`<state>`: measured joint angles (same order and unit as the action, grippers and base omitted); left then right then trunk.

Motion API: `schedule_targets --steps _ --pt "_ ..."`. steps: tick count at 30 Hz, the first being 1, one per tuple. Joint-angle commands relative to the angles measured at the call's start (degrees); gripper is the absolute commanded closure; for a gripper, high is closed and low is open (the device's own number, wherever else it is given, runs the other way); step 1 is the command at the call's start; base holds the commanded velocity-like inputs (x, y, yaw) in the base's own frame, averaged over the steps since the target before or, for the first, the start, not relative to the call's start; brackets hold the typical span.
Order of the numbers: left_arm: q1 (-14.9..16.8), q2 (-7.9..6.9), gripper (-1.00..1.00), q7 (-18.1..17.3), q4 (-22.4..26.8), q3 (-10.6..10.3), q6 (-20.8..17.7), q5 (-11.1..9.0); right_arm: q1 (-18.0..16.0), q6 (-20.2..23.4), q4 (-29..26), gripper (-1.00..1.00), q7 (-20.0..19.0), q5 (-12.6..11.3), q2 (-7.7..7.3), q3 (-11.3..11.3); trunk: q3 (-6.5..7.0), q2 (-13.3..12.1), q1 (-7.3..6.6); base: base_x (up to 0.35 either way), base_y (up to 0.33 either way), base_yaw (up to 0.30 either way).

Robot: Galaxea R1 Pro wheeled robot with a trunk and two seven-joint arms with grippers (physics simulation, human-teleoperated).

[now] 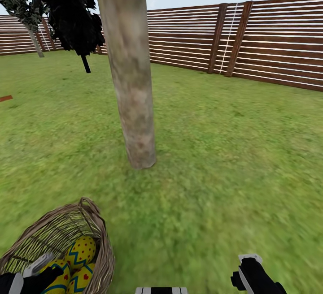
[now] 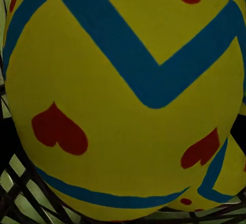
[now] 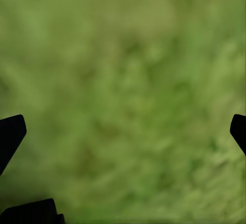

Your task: Take the three Easter eggs out of the wicker basket on the lawn in the garden, then place them on the lawn next to a single tree (choose any tree) so that all three eggs are next to the same tree and none are left in the basket.

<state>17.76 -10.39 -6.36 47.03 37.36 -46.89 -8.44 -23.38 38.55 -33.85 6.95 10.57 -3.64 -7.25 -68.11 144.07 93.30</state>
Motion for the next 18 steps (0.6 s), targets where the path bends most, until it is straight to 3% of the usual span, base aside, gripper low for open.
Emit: schedule_targets --steps 1,2,18 --pt "0.0 0.01 -1.00 0.0 0.3 0.2 -0.2 1.3 0.0 0.3 -0.1 -1.00 -0.2 0.5 -0.01 -0.1 -0.06 0.0 0.00 0.000 0.000 0.000" --pt "0.0 0.17 1.00 0.1 1.9 0.2 -0.3 1.4 0.0 0.3 -0.1 -1.00 -0.2 0.5 0.00 -0.1 -0.06 0.0 0.00 0.000 0.000 0.000" --pt "0.0 0.28 1.00 0.3 2.5 0.3 -0.4 1.4 0.0 0.4 -0.1 -1.00 -0.3 0.5 -0.05 -0.2 -0.06 0.0 0.00 0.000 0.000 0.000"
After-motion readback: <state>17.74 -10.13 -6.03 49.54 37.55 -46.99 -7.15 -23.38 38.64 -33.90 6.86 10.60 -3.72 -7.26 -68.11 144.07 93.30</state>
